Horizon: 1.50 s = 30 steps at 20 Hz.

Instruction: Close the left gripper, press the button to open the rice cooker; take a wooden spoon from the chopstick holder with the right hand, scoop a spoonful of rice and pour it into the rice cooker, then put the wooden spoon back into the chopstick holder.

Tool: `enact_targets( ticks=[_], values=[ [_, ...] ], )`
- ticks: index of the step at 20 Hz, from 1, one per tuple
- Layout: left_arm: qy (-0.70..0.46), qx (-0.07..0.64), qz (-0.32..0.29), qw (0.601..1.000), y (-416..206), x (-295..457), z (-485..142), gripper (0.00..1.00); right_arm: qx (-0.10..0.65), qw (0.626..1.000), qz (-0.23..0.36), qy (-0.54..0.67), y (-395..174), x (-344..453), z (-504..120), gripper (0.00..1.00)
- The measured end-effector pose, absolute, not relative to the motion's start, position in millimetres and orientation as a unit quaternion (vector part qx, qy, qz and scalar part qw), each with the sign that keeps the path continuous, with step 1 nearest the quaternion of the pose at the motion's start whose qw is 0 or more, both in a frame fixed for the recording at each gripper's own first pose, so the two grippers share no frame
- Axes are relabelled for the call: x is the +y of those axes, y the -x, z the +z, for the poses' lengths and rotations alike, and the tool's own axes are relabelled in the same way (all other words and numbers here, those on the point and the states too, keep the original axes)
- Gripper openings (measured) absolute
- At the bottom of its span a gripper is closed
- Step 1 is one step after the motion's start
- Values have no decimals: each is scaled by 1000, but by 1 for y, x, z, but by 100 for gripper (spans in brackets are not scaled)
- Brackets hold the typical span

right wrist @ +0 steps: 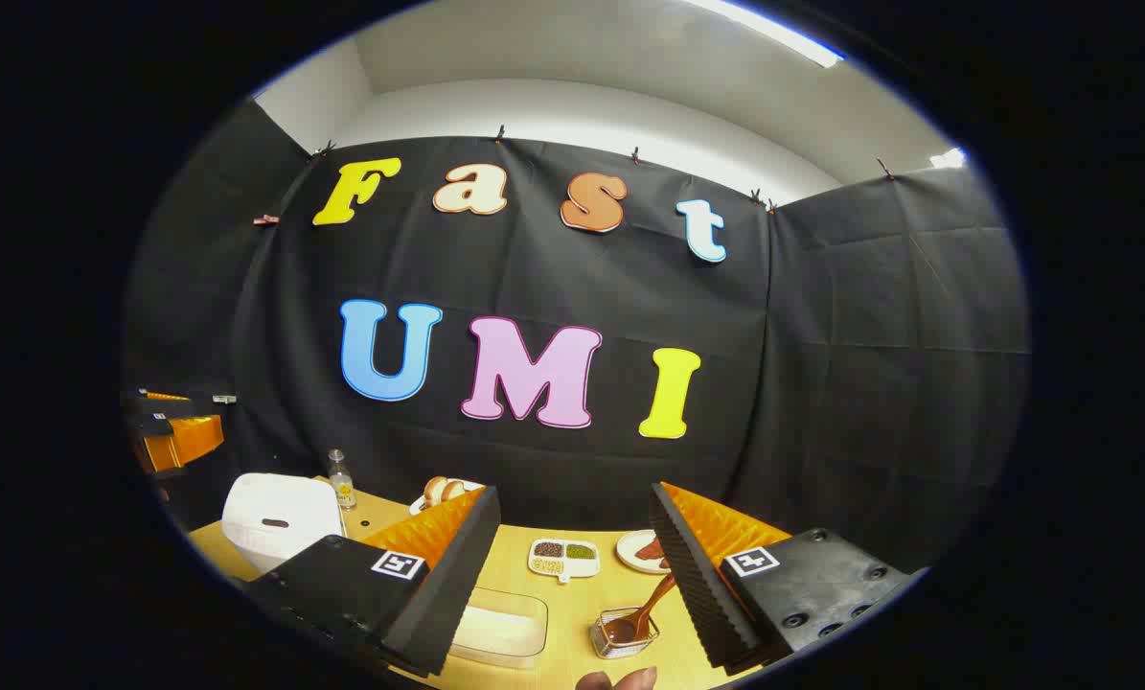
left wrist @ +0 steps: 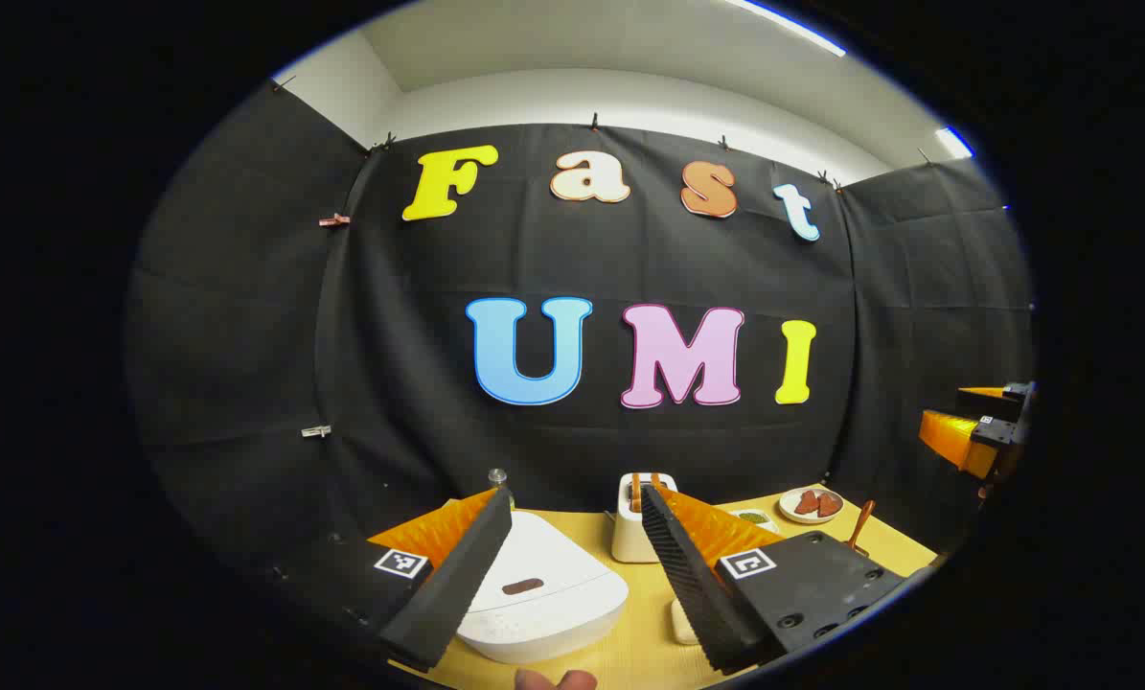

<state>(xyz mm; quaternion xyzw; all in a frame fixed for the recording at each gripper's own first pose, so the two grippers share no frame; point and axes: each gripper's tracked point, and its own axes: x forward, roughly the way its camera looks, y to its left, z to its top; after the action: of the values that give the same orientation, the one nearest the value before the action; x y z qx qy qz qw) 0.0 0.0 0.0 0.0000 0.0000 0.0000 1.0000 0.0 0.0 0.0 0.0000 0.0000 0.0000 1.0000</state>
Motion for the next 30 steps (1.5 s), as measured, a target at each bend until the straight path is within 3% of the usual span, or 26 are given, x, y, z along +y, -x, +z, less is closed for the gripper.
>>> enact_targets(
  ticks=[24,25,27,30],
  values=[
    [-9,-5,-6,1000,4,5,5,96,-6,1000,-6,11,4,2,0,98],
    [-14,-7,-4,1000,3,7,6,93,-5,1000,-6,12,4,2,0,98],
    [-24,-7,-14,1000,3,3,6,70,-5,1000,-5,12,7,2,0,98],
    [-27,-2,-44,999,2,-3,4,24,-6,1000,-4,12,7,2,0,98]
  ],
)
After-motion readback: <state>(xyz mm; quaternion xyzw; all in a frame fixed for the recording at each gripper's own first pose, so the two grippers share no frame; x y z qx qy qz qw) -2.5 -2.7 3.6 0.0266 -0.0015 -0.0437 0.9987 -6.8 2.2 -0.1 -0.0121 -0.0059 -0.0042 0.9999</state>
